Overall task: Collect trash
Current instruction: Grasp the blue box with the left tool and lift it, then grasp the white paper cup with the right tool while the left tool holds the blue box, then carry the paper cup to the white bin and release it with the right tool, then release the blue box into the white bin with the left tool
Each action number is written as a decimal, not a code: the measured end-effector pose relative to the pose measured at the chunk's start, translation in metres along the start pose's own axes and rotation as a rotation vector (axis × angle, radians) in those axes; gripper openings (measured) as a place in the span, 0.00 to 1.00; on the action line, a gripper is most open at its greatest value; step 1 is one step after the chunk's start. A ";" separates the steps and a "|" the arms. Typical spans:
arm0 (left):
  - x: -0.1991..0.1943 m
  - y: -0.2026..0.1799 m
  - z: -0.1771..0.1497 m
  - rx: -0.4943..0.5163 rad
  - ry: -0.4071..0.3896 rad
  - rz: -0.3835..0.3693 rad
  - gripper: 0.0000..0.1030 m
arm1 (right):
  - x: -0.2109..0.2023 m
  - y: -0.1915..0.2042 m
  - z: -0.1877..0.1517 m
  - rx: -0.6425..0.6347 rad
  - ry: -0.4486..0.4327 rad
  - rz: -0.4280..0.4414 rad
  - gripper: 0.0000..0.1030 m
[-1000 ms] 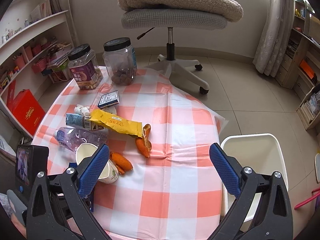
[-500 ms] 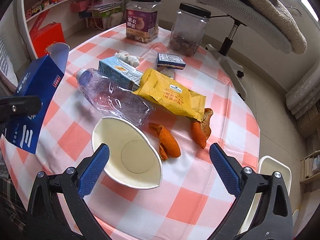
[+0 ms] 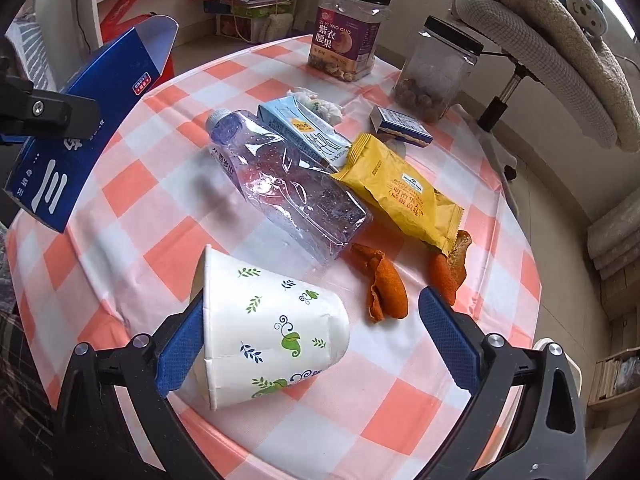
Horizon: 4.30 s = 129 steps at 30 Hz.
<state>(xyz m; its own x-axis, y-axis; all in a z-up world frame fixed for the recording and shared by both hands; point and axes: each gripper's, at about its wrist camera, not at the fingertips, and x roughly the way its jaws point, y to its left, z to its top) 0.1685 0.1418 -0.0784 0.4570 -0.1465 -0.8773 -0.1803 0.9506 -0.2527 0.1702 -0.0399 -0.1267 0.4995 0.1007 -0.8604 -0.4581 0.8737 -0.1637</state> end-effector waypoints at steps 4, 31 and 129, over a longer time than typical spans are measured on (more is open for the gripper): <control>-0.003 0.005 0.001 -0.011 -0.005 -0.003 0.55 | -0.017 0.020 -0.015 -0.132 -0.031 -0.007 0.93; -0.004 0.014 0.005 -0.034 -0.001 -0.023 0.55 | 0.058 -0.023 -0.038 0.844 0.151 0.401 0.84; -0.044 -0.327 -0.075 0.463 -0.544 -0.124 0.91 | -0.202 -0.272 -0.186 0.859 -0.432 -0.680 0.93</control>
<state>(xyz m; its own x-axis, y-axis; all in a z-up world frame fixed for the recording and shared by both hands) 0.1421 -0.1833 0.0126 0.8404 -0.2187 -0.4959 0.2332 0.9719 -0.0333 0.0574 -0.3860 0.0016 0.7333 -0.5013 -0.4593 0.5622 0.8270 -0.0050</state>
